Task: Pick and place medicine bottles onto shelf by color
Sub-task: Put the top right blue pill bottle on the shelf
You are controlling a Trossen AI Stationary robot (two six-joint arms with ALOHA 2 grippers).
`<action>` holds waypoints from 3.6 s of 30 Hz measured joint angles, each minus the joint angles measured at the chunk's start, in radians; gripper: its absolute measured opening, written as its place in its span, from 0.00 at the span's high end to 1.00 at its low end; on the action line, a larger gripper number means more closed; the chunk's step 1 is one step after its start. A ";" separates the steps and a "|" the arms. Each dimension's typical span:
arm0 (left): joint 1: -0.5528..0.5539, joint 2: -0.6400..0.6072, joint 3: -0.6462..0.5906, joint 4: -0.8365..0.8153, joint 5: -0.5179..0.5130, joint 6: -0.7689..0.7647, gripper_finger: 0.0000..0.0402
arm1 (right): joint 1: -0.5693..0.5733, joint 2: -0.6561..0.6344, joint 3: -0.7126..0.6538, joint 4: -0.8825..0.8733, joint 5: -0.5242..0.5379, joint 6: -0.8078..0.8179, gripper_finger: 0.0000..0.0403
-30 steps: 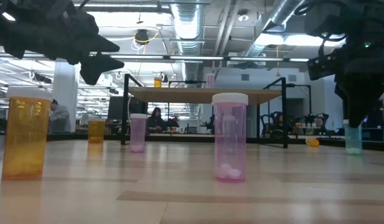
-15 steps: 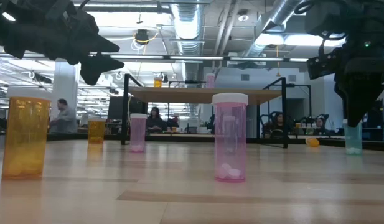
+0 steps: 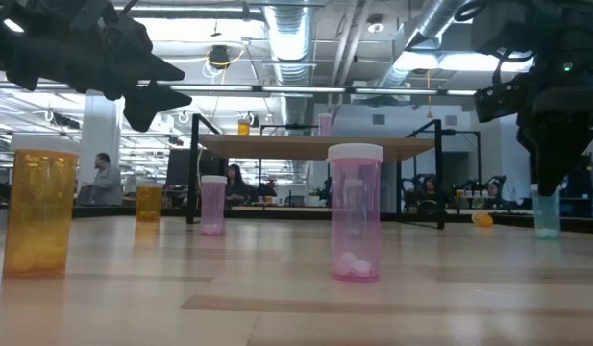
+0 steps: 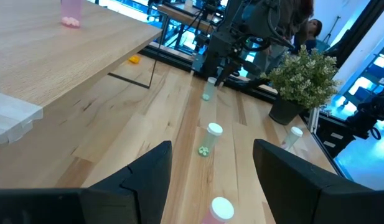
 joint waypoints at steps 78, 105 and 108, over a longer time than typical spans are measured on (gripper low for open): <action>0.000 0.000 0.001 -0.027 -0.007 -0.019 0.47 | -0.813 0.634 1.209 -0.421 -0.105 -0.778 0.66; 0.000 0.000 0.001 -0.033 0.010 -0.027 0.47 | -0.792 0.632 1.210 -0.421 -0.112 -0.746 0.62; 0.000 0.000 0.001 -0.032 0.010 -0.027 0.47 | -0.798 0.632 1.210 -0.425 -0.112 -0.743 0.62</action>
